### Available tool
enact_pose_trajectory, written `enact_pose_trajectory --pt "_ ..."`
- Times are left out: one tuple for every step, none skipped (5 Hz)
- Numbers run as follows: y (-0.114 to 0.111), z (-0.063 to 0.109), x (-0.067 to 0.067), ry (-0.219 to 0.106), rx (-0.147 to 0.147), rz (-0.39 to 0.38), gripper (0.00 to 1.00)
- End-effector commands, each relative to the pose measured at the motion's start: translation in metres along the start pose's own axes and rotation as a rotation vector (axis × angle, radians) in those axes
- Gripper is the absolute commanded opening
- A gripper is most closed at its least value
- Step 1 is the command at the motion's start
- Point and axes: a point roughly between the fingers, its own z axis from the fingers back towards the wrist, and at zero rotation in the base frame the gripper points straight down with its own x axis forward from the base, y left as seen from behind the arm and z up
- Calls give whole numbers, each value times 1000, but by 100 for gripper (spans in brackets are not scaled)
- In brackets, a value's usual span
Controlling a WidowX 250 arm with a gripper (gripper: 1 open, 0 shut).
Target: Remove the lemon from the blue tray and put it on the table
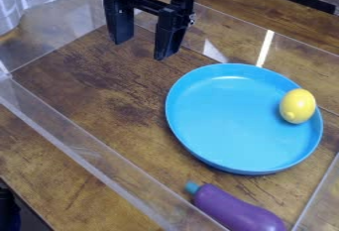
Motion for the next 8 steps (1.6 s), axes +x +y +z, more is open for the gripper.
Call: enact_pose_trajectory --pt "-11 -5 3 16 -3 17 100" --pt "-19 -9 -7 29 -7 38 100" --pt "-37 -13 -3 13 -17 53 100" --pt "-57 -15 3 -19 -24 76 100" --pt "-68 -11 20 -48 -37 127 100" --pt "-73 -7 33 -69 -47 178 100" --pt "-68 -14 51 -79 -52 121 100" --pt "-62 -20 63 -86 -57 74 100"
